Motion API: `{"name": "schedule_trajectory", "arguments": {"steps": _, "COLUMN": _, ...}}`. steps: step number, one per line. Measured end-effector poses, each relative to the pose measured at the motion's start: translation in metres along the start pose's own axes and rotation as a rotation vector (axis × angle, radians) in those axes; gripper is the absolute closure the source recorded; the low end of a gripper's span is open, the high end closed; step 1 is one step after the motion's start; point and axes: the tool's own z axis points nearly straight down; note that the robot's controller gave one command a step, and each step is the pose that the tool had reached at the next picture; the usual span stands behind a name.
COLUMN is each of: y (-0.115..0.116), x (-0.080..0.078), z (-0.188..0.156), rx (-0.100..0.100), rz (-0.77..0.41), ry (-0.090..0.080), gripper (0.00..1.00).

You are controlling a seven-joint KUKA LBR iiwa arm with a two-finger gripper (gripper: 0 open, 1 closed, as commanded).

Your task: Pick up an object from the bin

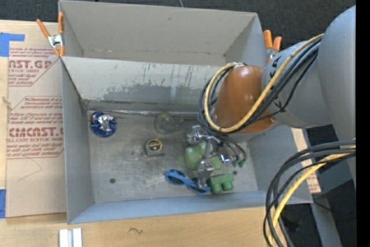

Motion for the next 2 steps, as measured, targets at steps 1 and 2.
{"name": "schedule_trajectory", "arguments": {"steps": 1, "y": 0.001, "x": -0.001, "z": -0.004, "rx": 0.0, "rz": -0.001, "ry": 0.0, "gripper": 1.0}}
{"name": "schedule_trajectory", "arguments": {"steps": 2, "y": -0.018, "x": -0.013, "z": -0.143, "rx": 0.001, "rz": 0.027, "ry": 0.0, "gripper": 1.0}}
